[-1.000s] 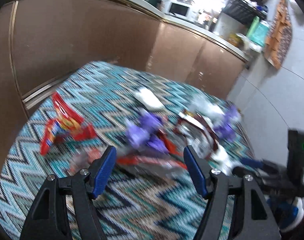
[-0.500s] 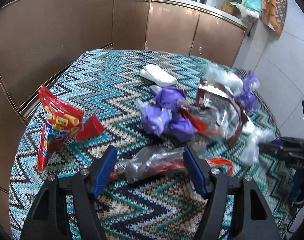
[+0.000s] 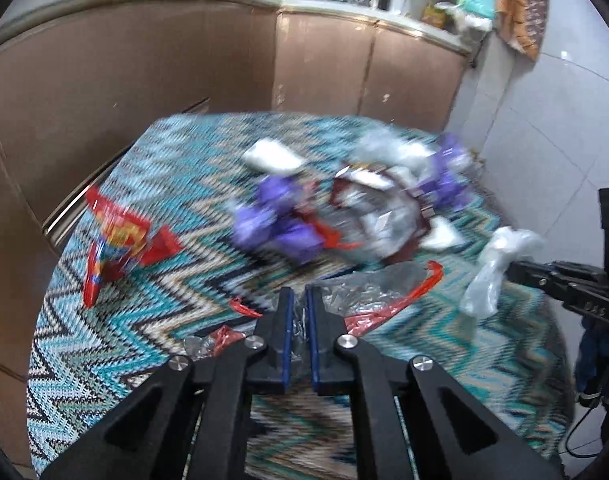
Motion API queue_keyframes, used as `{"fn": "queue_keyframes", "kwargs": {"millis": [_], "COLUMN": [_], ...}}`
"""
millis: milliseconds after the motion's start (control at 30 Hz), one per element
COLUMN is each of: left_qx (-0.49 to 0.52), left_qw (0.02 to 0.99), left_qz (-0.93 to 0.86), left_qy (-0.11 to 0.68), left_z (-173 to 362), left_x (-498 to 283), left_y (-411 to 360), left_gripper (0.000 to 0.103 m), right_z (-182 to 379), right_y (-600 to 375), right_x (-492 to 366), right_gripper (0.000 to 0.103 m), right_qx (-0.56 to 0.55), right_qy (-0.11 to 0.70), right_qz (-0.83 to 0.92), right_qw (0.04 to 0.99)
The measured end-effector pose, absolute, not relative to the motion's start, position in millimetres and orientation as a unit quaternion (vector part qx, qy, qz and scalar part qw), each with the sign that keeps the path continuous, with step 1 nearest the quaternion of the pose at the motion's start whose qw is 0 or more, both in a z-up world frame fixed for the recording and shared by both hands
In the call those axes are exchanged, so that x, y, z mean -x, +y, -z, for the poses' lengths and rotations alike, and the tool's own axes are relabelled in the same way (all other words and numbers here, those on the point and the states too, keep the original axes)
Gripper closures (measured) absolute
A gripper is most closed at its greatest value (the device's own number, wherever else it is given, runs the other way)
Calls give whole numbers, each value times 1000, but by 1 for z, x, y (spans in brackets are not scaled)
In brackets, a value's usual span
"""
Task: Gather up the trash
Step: 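Carry both held items over the black-lined bin and open both tools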
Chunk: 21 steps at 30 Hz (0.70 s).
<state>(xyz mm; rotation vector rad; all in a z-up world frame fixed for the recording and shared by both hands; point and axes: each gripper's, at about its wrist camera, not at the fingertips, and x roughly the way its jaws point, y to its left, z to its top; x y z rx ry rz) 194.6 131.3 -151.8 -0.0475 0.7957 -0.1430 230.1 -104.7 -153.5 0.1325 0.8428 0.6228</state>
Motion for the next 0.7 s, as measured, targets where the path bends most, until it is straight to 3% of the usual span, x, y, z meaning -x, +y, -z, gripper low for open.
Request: {"fn": "queue_keyframes", "kwargs": {"millis": [333, 700], "left_qx": [-37, -81], "left_qw": [903, 840], "left_qz": [236, 343], "left_qy": [358, 413], "left_z": [95, 136], "left_x": [-238, -333], "left_y": [-38, -244], "left_gripper": [97, 93], "right_z": [125, 185], "right_y": [-223, -355], "right_x": [-191, -214], "right_gripper": [98, 98], "right_qx": [-121, -161], "right_qy": [349, 390], "right_qz": [-169, 31], "right_qw": [914, 906]}}
